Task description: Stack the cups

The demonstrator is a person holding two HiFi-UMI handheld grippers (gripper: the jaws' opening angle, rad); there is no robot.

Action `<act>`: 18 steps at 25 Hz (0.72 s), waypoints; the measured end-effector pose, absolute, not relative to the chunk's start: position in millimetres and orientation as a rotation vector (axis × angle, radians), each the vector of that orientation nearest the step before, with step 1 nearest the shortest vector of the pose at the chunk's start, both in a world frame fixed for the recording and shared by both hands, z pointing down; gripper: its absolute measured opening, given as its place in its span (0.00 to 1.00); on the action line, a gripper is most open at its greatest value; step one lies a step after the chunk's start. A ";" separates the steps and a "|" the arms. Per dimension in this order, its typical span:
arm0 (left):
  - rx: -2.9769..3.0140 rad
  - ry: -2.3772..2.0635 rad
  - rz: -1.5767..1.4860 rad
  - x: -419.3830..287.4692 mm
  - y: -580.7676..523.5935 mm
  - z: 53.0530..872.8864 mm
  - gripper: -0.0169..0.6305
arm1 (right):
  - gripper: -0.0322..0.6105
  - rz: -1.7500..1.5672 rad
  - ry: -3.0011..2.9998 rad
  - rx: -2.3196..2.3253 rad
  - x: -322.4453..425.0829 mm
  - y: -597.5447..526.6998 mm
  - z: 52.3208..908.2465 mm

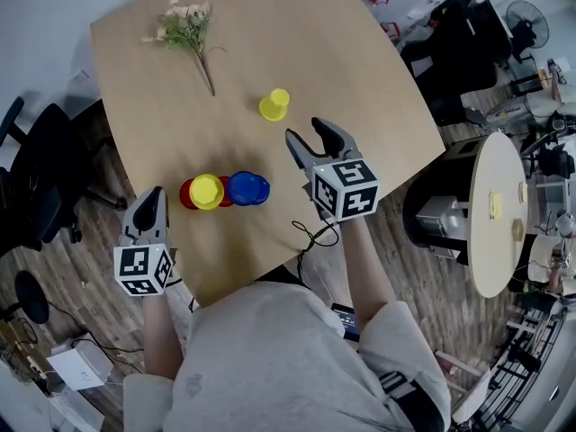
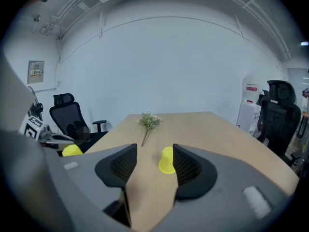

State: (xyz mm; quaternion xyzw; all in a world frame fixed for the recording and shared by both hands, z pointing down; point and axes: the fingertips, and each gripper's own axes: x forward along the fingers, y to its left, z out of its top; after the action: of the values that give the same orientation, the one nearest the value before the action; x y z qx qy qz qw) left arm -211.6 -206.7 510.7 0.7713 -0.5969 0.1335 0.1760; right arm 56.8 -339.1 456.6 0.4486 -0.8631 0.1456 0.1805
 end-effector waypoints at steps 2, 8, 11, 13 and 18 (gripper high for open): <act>2.156 -1.721 0.385 -215.7 -202.6 510.1 0.05 | 0.43 0.418 -2.418 1.275 56.8 -364.6 468.0; 2.048 -1.813 0.405 -229.0 -188.4 510.3 0.05 | 0.43 0.517 -2.322 1.205 46.6 -414.5 530.2; 1.998 -1.845 0.417 -233.3 -180.6 512.2 0.05 | 0.43 0.552 -2.264 1.160 41.7 -425.1 562.5; 1.972 -1.865 0.424 -236.9 -176.3 513.1 0.05 | 0.43 0.547 -2.240 1.159 39.0 -430.0 576.3; 1.941 -1.893 0.423 -245.9 -173.5 514.7 0.05 | 0.37 0.493 -2.239 1.195 34.0 -432.0 577.0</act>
State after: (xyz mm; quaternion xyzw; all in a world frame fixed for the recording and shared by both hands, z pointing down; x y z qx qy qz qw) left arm -245.9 -173.5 514.7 0.6936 -0.6761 0.1511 0.1975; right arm 34.0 -432.0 577.0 0.4445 -0.8327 0.1835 0.2746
